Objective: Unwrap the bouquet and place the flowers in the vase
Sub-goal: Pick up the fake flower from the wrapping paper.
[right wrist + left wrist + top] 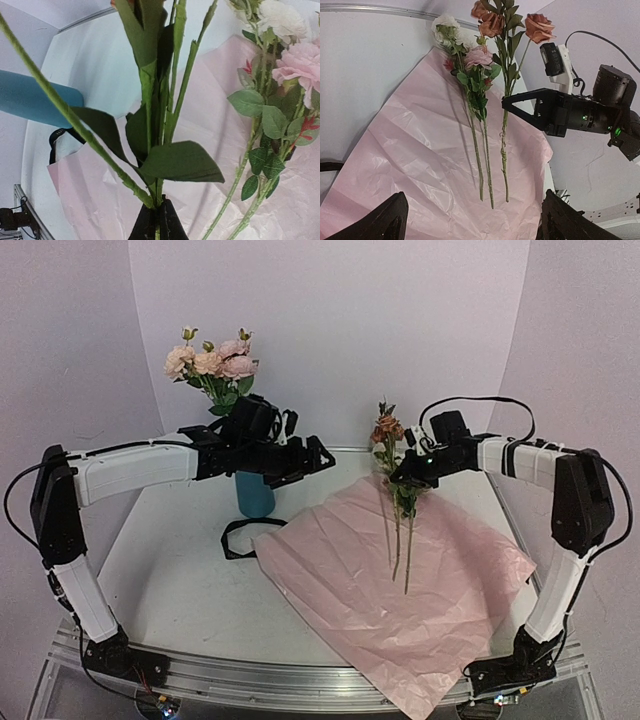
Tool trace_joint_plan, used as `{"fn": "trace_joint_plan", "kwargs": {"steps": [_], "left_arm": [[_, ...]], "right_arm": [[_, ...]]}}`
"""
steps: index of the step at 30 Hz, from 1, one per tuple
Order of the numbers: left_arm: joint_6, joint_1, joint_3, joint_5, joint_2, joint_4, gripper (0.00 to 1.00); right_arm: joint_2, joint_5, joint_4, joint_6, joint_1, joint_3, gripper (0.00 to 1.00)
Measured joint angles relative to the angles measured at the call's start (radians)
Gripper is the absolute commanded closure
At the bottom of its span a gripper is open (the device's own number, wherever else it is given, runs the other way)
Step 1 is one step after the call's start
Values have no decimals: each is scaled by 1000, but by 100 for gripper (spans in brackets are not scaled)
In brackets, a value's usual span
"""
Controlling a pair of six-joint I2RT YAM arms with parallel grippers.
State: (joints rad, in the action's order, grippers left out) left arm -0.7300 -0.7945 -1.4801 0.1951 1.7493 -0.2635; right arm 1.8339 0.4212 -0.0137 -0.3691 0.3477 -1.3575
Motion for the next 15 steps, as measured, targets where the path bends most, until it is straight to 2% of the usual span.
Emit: {"fn": "trace_joint_plan", "kwargs": {"steps": [15], "left_arm": [[23,-9,-88,74,30,6,7]], "right_arm": [[-96,304,-161,-58,0,76,100]]}}
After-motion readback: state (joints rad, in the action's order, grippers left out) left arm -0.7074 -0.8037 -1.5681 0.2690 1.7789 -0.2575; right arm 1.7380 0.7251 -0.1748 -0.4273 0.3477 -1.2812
